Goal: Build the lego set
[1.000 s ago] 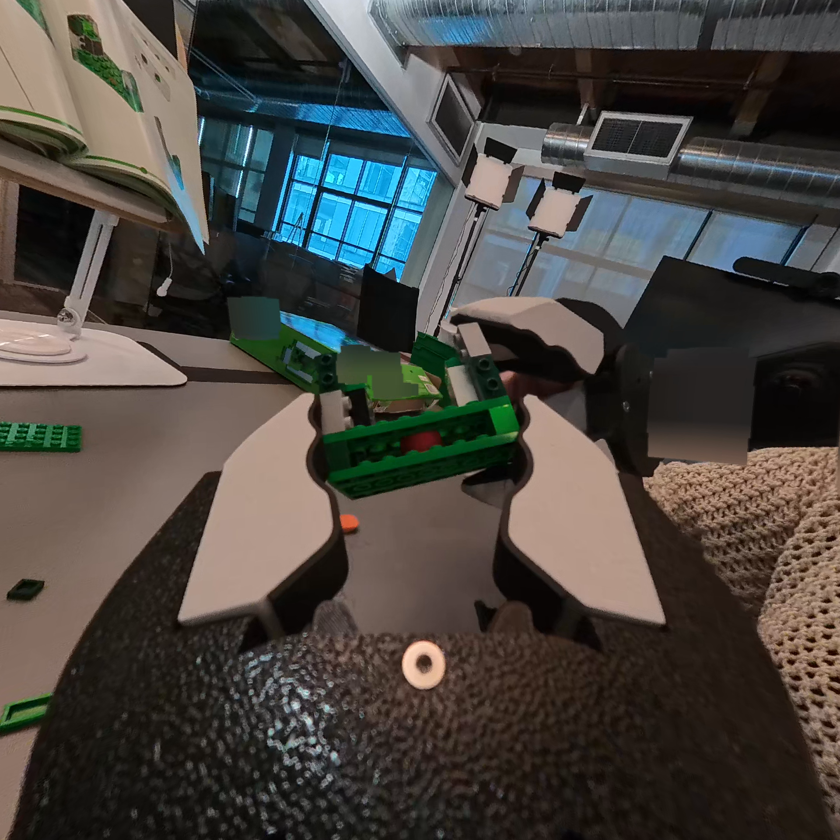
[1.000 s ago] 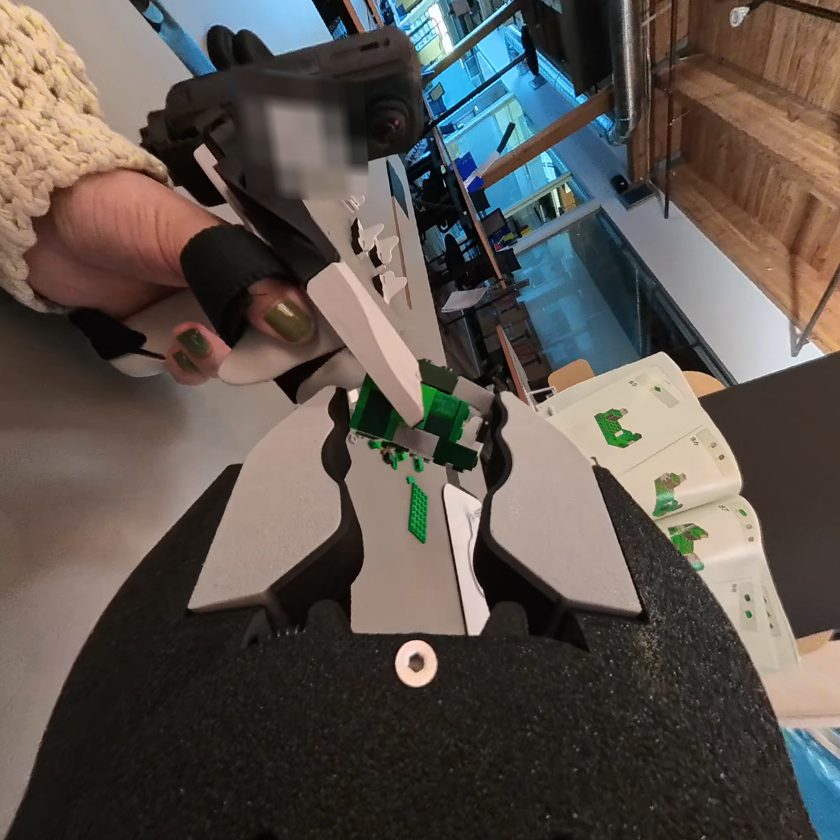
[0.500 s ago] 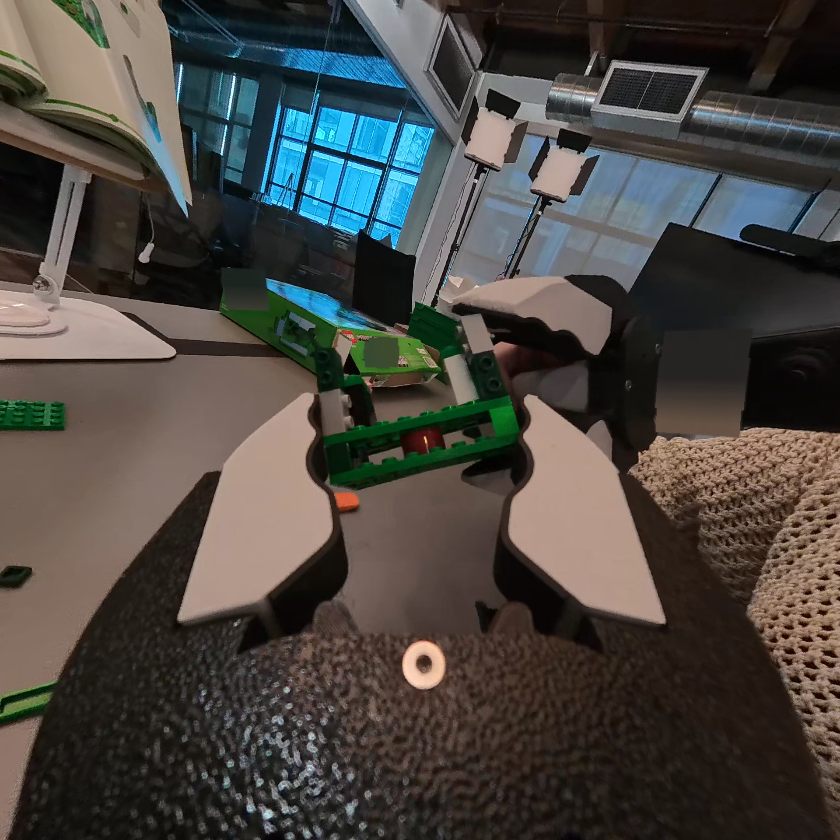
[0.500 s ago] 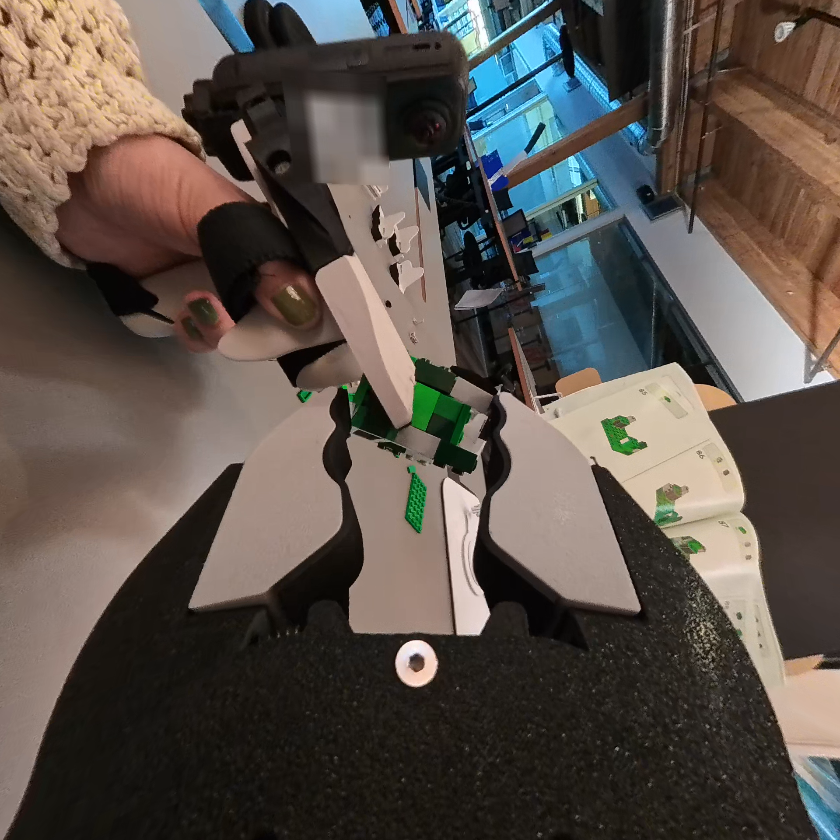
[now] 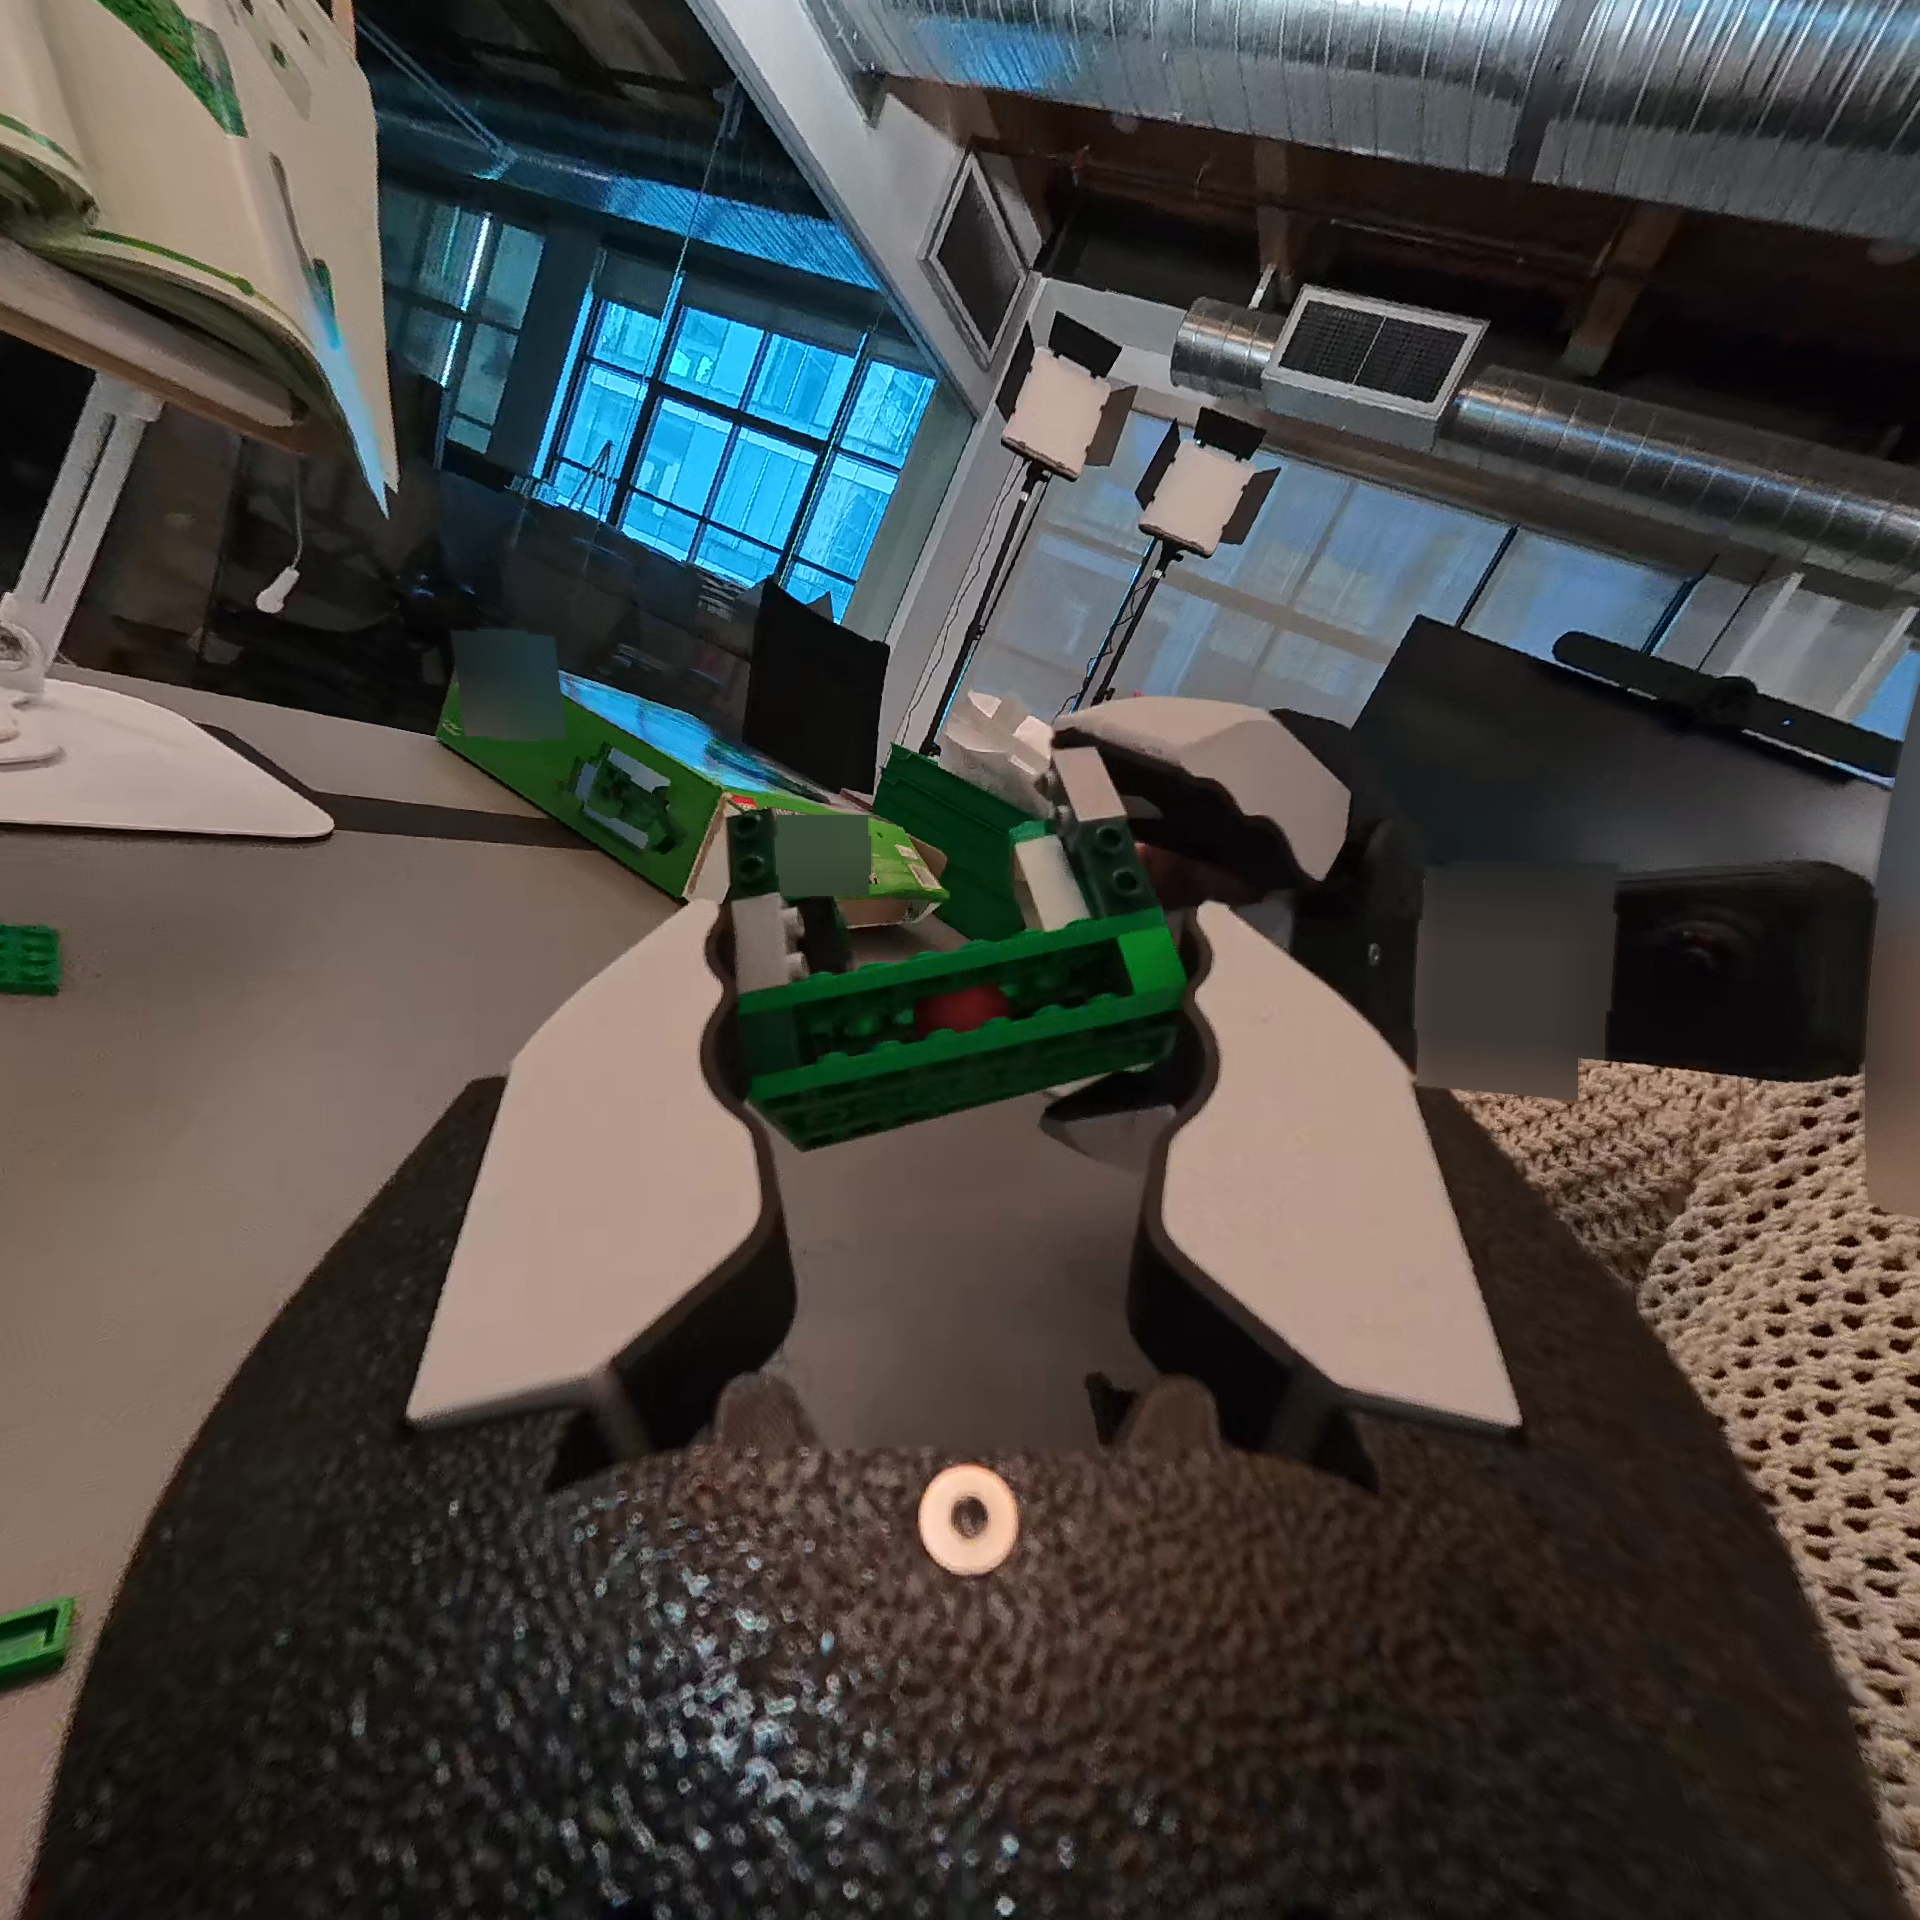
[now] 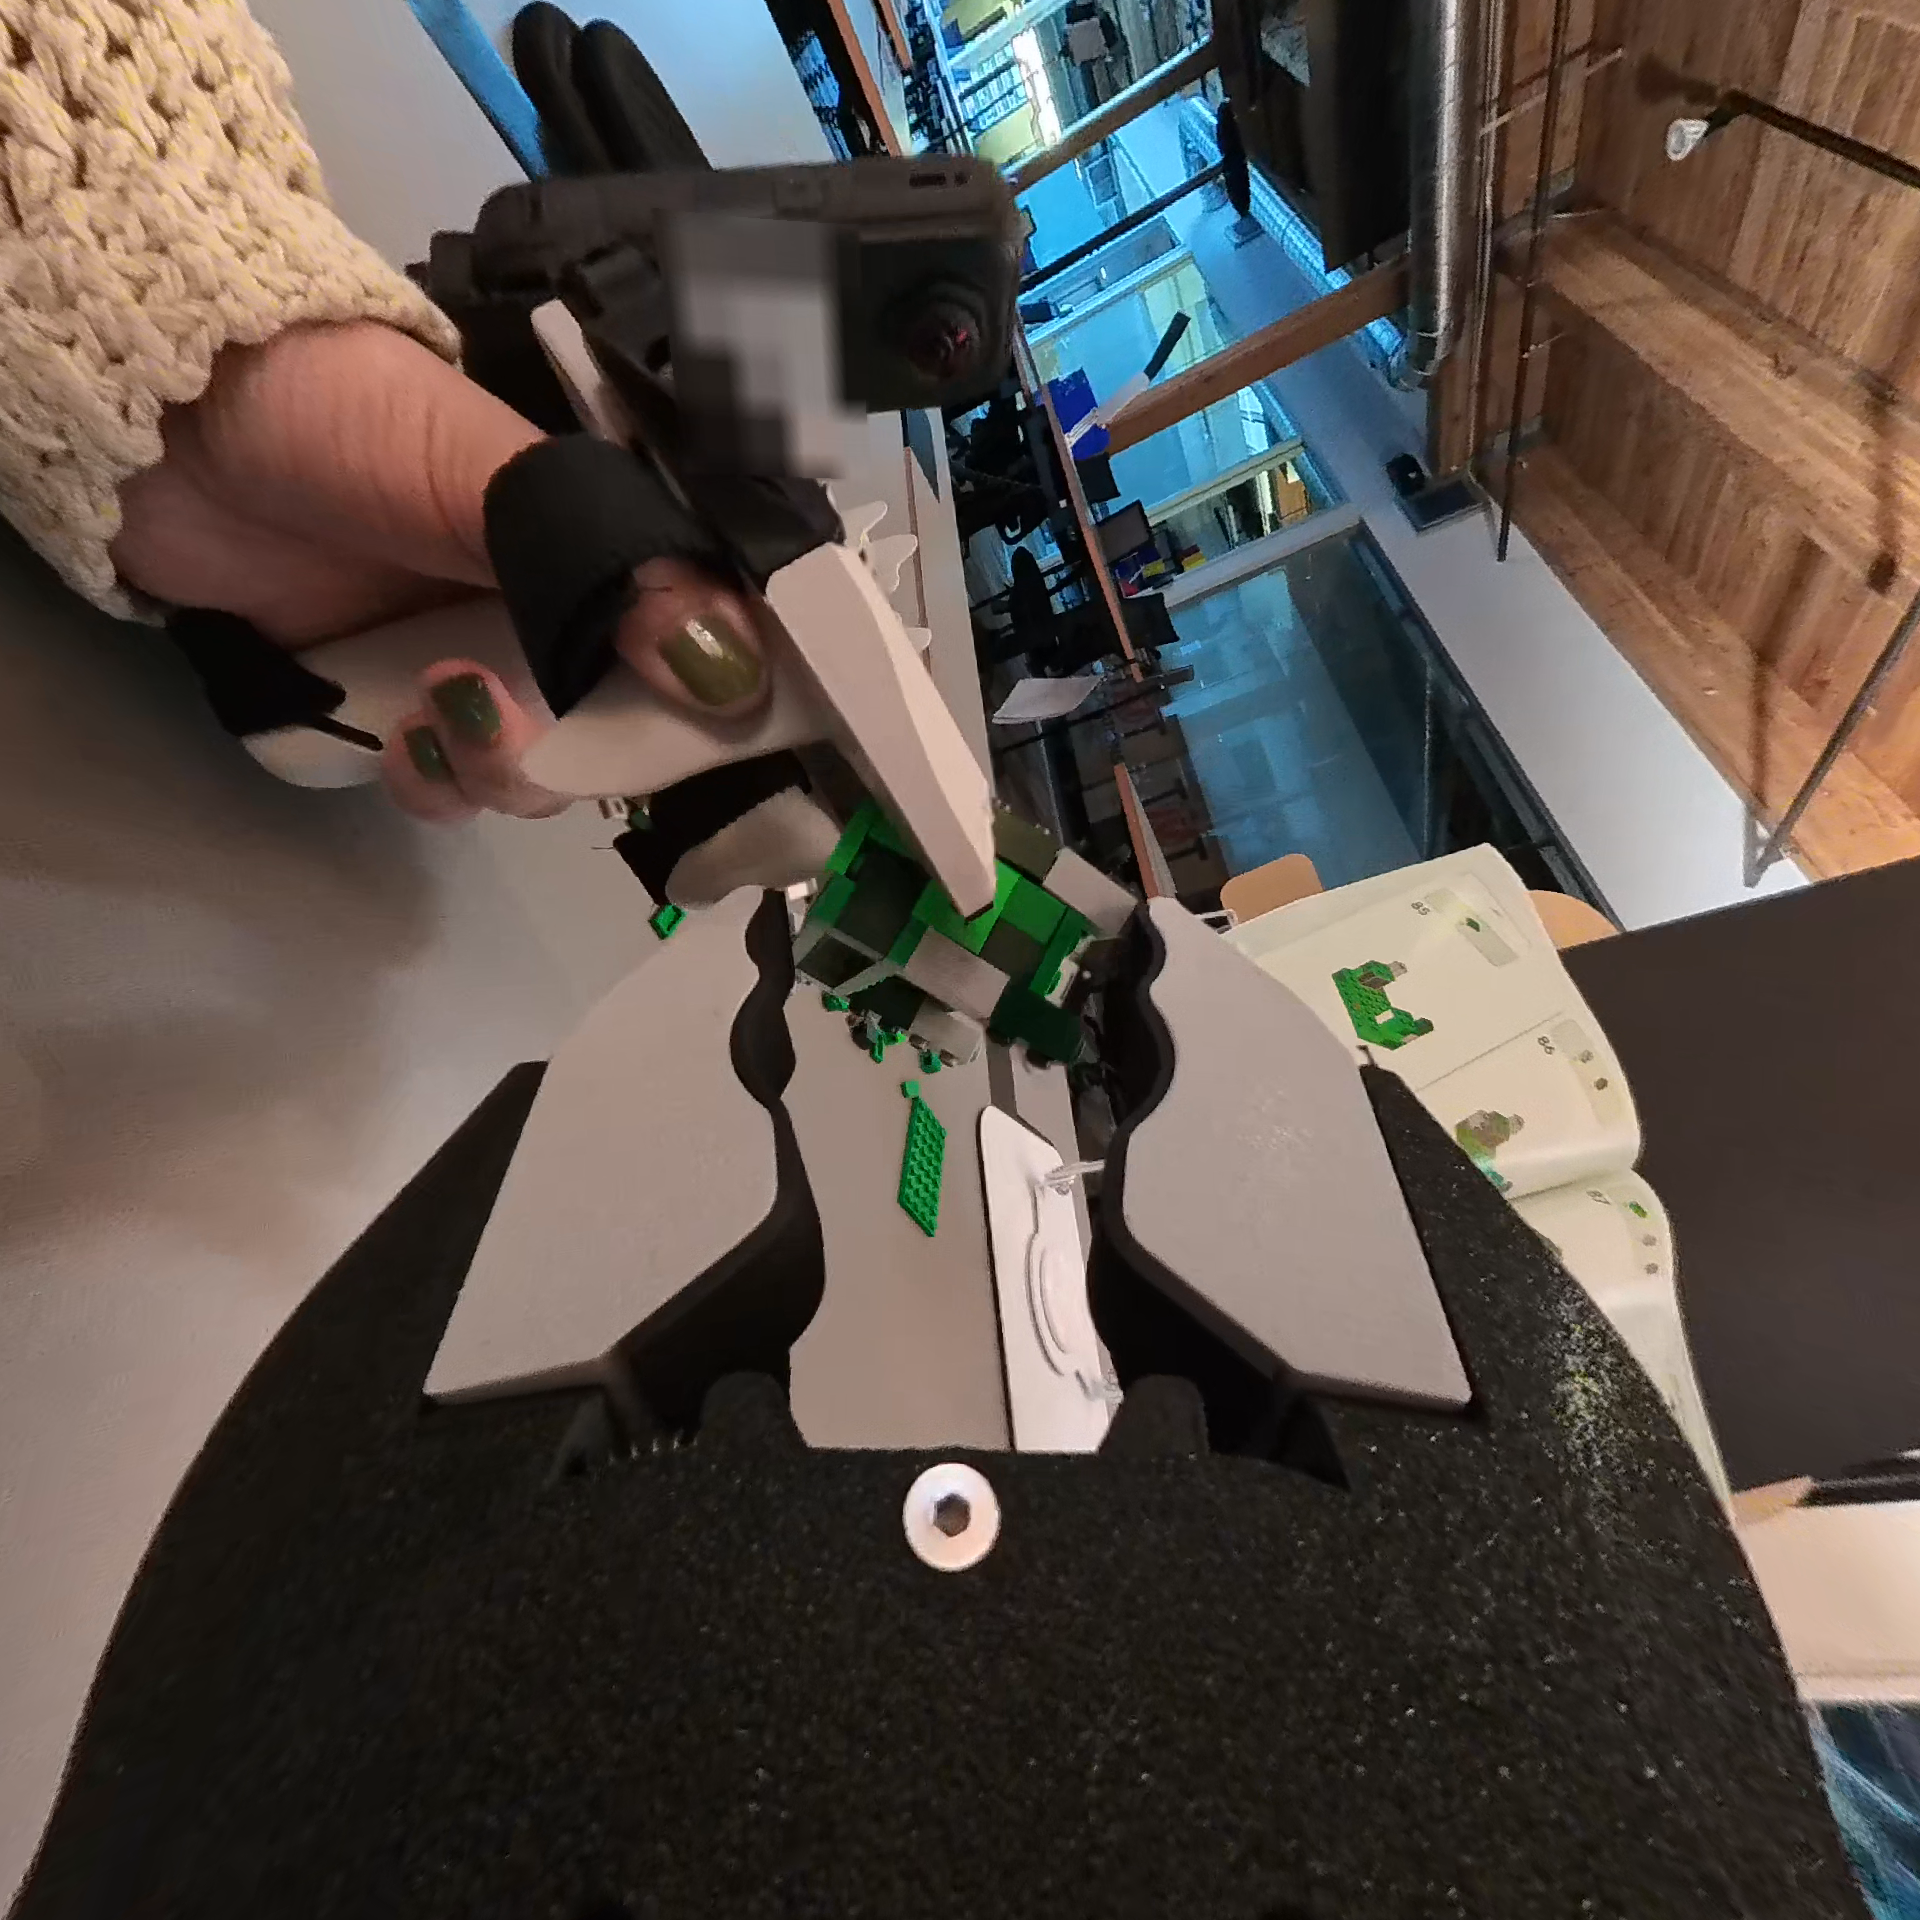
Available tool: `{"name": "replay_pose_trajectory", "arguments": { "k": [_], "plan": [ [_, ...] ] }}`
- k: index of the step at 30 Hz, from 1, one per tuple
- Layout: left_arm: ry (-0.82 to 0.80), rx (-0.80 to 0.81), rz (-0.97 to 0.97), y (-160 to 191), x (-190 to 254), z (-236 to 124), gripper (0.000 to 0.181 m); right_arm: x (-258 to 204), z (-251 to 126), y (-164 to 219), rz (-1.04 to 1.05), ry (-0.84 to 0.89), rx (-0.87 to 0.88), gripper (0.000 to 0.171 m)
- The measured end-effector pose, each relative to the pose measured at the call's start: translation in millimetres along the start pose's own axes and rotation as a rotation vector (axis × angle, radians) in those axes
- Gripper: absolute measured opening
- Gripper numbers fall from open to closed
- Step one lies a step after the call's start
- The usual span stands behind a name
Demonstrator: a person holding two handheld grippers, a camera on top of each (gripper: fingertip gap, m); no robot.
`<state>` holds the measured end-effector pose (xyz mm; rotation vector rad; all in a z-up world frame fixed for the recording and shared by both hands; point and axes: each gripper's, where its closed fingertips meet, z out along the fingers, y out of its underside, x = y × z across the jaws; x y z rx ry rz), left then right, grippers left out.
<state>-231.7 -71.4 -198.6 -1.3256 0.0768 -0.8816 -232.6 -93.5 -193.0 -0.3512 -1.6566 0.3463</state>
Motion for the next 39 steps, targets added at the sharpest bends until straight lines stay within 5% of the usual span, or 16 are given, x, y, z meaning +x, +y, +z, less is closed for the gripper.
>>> {"name": "replay_pose_trajectory", "arguments": {
  "k": [20, 39],
  "plan": [
    [0.061, 0.090, -0.101, -11, -2, -4, 0.079, 5, 13, -2, 0.324, 0.043, -0.034, 0.072],
    [0.029, 0.044, -0.033, -1, -2, -1, 0.079, -1, 12, 2, 0.256, 0.022, -0.070, 0.056]
  ]
}}
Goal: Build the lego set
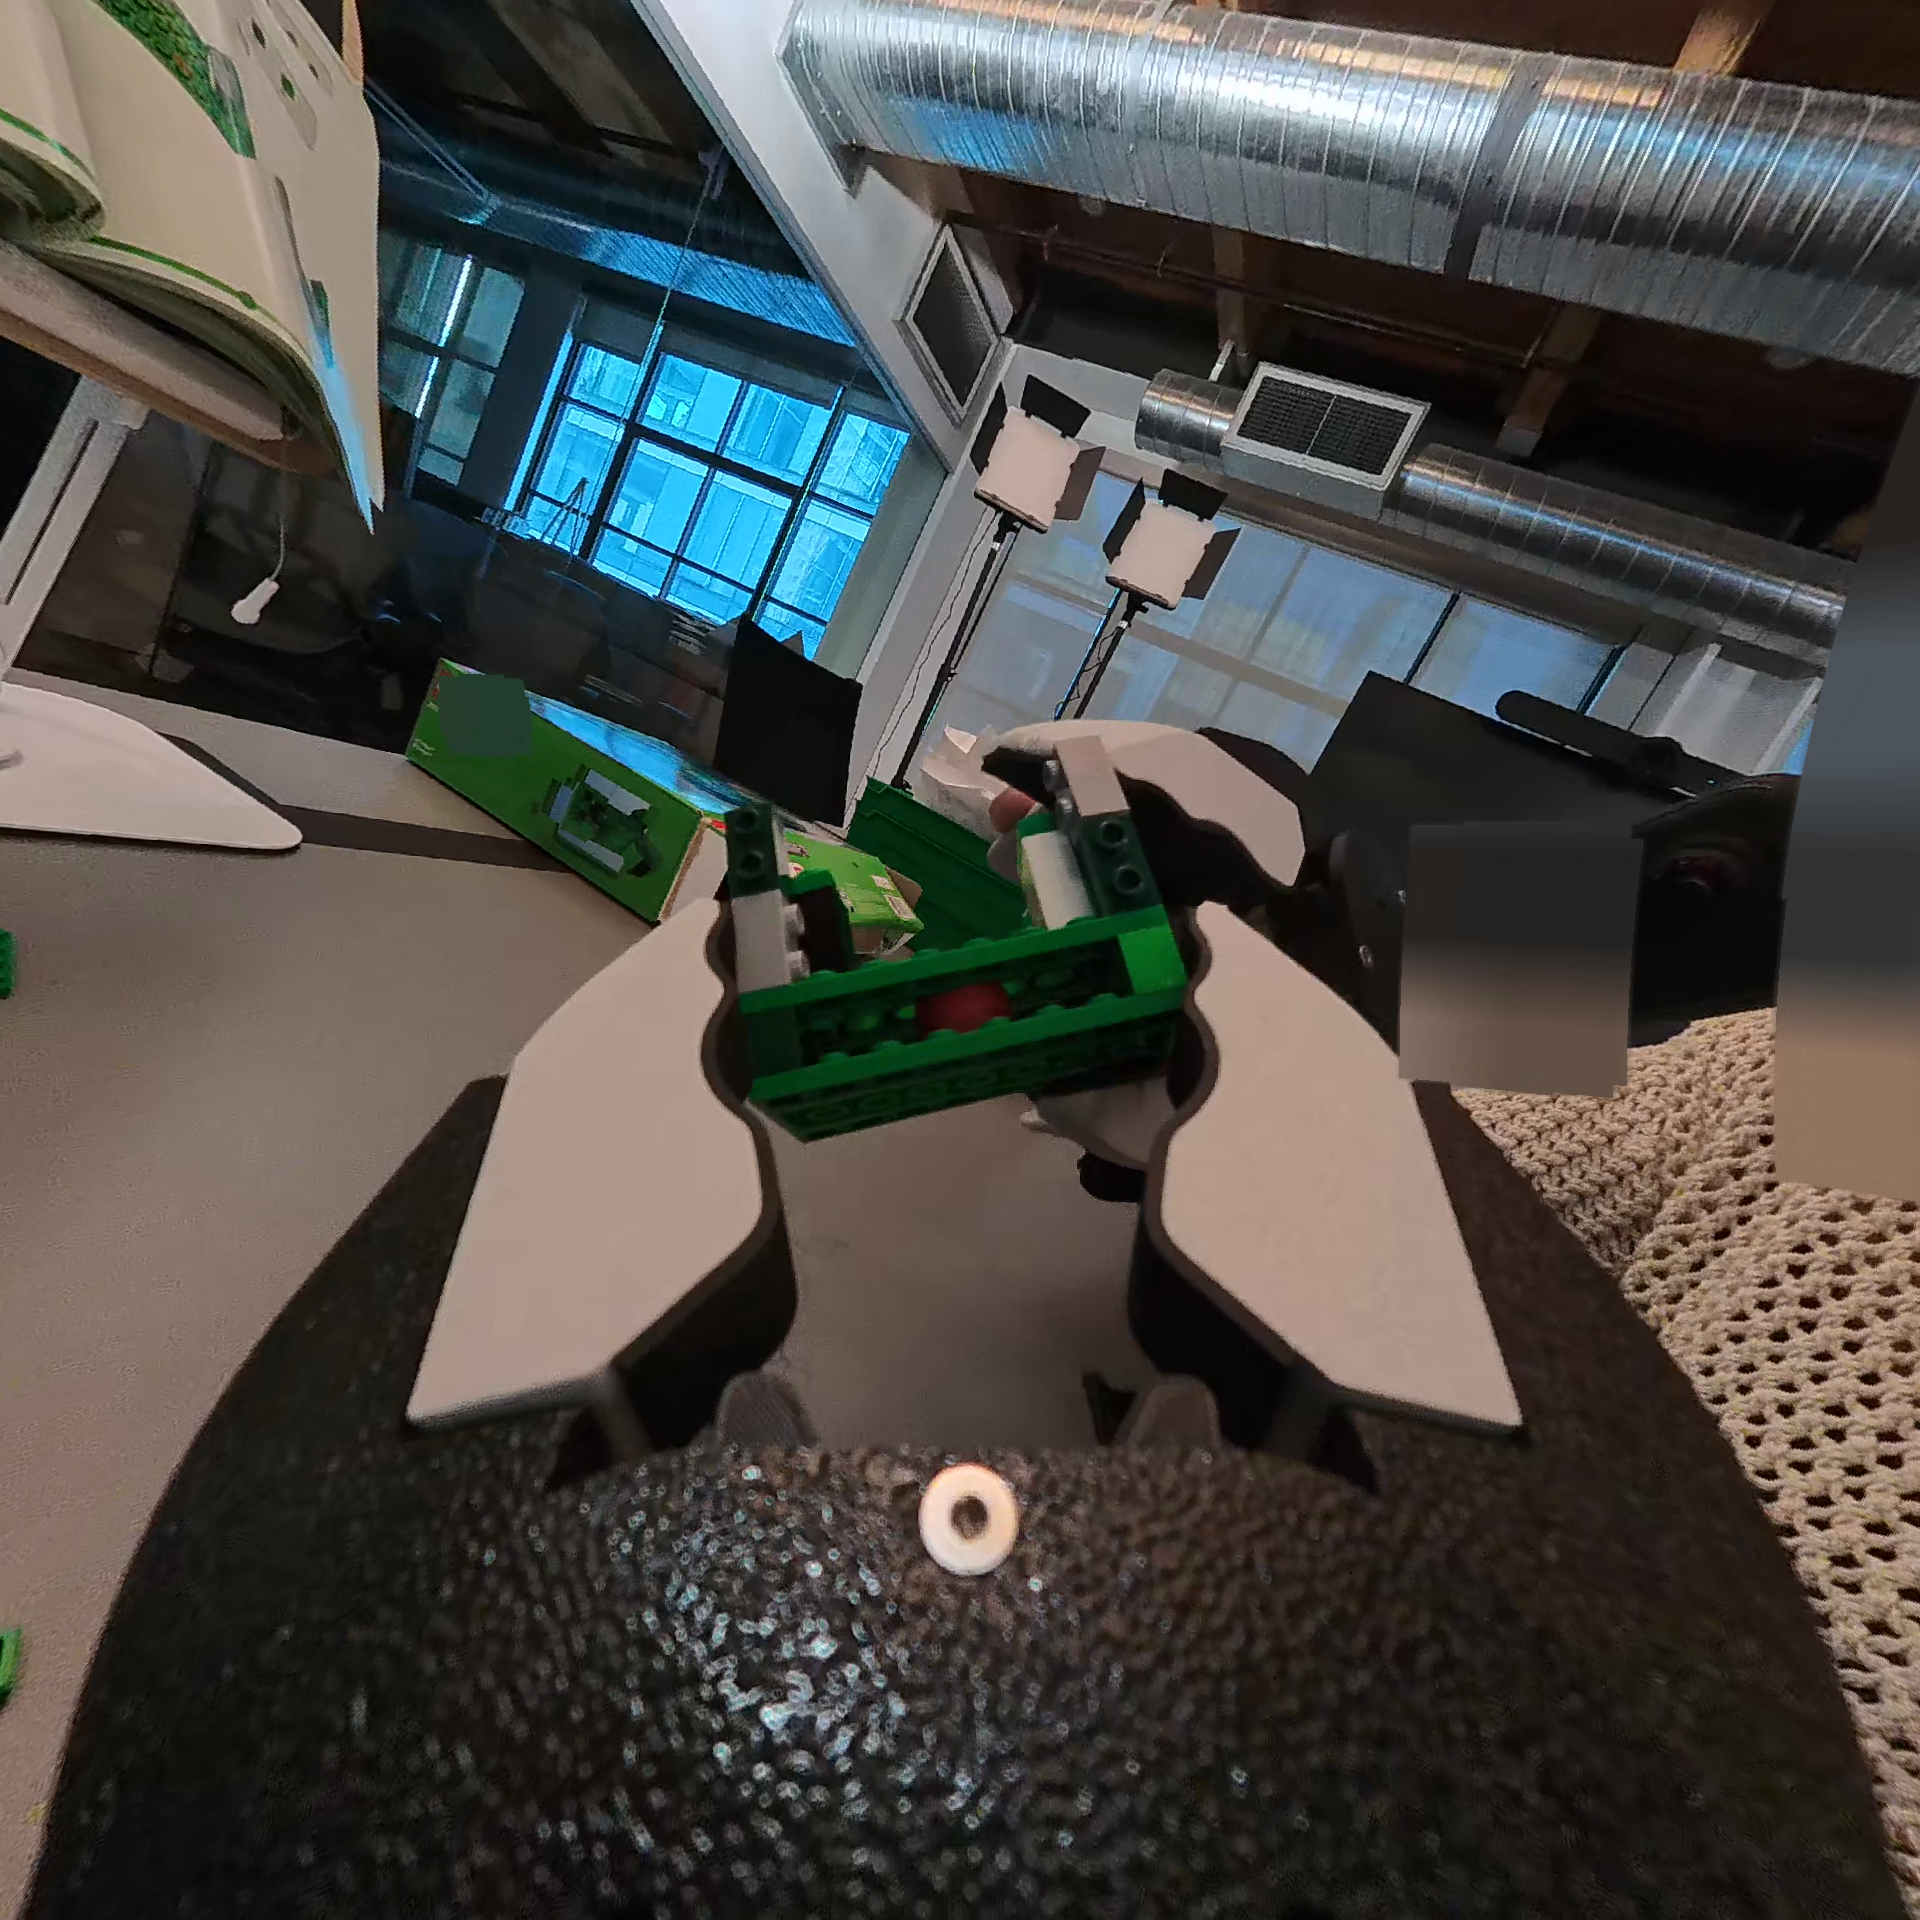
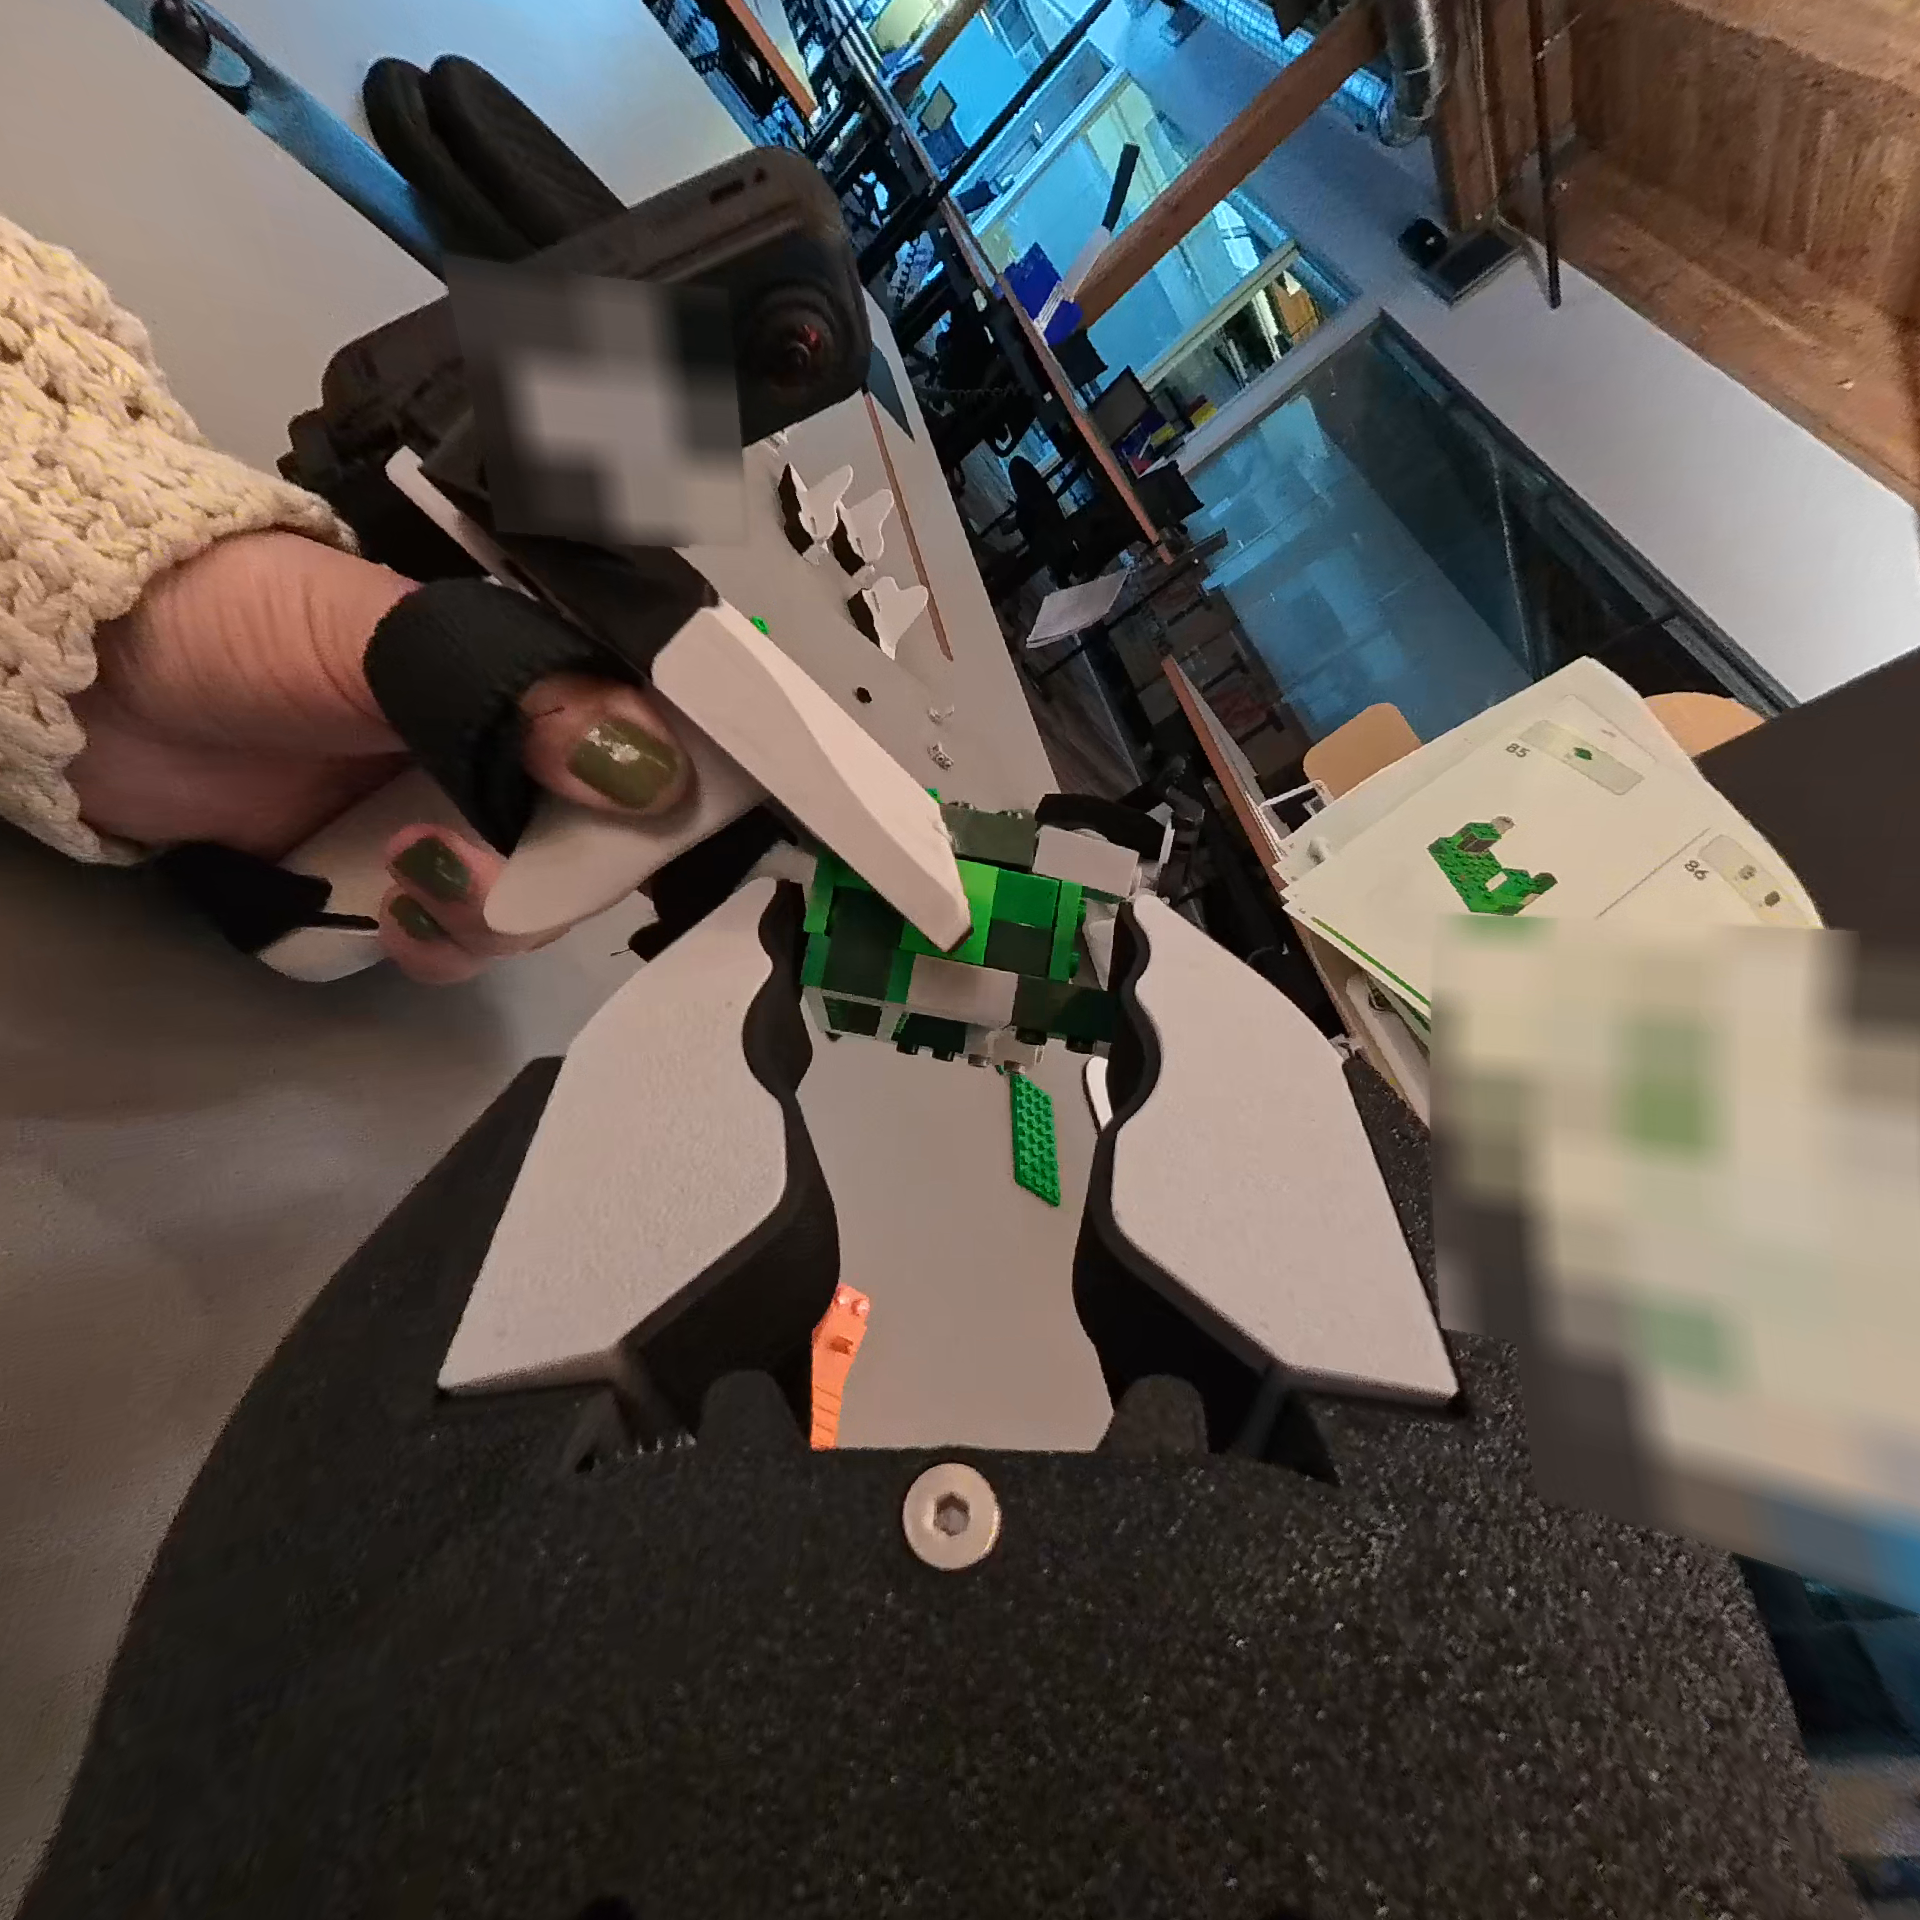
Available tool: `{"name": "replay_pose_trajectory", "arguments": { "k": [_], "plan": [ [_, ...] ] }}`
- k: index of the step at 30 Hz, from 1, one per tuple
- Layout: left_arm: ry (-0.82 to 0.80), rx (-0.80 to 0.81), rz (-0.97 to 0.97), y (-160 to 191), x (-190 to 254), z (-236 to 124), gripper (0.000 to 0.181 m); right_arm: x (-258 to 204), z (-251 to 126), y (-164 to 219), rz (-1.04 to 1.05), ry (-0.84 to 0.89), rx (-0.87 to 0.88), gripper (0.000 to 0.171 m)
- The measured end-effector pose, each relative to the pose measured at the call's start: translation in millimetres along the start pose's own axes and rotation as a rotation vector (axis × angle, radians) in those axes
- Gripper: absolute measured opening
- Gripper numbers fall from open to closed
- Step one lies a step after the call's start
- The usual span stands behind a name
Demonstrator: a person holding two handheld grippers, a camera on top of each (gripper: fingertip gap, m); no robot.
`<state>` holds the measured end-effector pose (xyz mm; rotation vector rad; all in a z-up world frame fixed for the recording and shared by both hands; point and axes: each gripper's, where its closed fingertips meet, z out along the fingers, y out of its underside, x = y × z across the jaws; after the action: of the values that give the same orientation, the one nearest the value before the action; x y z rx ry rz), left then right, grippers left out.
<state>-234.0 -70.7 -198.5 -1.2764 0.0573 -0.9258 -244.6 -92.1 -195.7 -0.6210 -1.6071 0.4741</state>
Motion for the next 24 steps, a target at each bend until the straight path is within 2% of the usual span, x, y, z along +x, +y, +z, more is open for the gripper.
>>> {"name": "replay_pose_trajectory", "arguments": {
  "k": [11, 17, 21, 24],
  "plan": [
    [-0.007, -0.008, 0.029, 3, -1, 0, 0.079, -2, -1, 1, -0.088, 0.004, 0.020, 0.055],
    [-0.010, -0.064, 0.022, 7, -3, 2, 0.081, -3, 0, 5, -0.025, -0.058, 0.032, 0.055],
    [-0.056, -0.158, 0.184, 8, -8, -3, 0.098, -9, 0, 17, -0.003, -0.147, 0.034, 0.056],
    [-0.117, -0.254, 0.468, 4, -14, -15, 0.105, -20, -2, 32, -0.052, -0.237, 0.033, 0.056]
  ]
}}
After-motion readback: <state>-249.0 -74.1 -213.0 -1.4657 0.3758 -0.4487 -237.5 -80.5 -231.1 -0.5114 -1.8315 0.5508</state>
